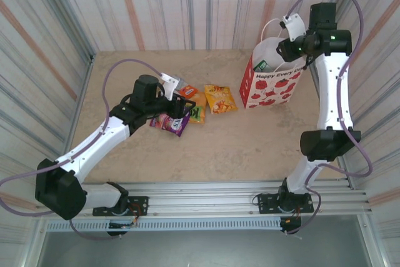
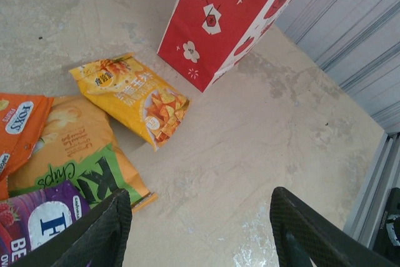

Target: Place the snacks into the paper bag

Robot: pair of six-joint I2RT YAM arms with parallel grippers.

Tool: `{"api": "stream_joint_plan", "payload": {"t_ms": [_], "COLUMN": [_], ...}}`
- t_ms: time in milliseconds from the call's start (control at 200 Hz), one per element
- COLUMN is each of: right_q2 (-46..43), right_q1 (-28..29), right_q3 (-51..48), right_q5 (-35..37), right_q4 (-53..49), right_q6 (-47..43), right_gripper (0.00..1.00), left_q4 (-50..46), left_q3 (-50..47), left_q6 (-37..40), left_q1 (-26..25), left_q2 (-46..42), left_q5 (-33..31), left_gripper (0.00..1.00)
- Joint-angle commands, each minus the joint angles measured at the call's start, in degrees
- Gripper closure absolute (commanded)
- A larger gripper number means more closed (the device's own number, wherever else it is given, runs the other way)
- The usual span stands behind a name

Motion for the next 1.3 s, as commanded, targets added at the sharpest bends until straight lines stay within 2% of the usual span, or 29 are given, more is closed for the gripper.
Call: {"api": "stream_joint_plan", "payload": {"t_ms": [0,230,436,646,887,1052,1297], "right_q2": [-3.9,-14.2,-24.6,-29.9,-30.3,-28.1,-20.8], "right_q1": [1.6,5.3,9.4,15.9,26.7,34.9,42.8], "right_q3": [-0.2,-13.0,-27.0,-37.2,-47.2,-55.5,-62.5], "right_q5": [0.1,-1.2,-4.8,-5.2,-1.8,-2.2,-0.9], "right_q4": [-1.9,5.1,12.6,15.9,22.3,33.7,48.0], "right_q6": [3.6,9.4,17.0,26.1,39.0,50.1,64.2], "right_gripper": [0.48,0.46,0.44,0.43,0.42,0.40,0.38], "left_q4": [-2.2,-7.5,-10.7,-11.3,-11.2,-11.1,-9.4], "left_q3": [2.0,2.5,0.9,-0.8,1.3,3.9,5.4], "left_q6": [-1.6,-6.7,-12.2,-13.7,-11.0,-11.2,-11.9], "left_q1": [0.2,1.2,4.5,8.9,16.5,20.9,22.5], "left_q2": [0.6,3.1,6.9,8.7,12.9,19.0,25.9], "left_q5": [-0.7,-2.7,0.8,2.3,1.1,2.8,0.7], "left_gripper": [0.38,0.38,0.39,0.39,0.38,0.39,0.40]}}
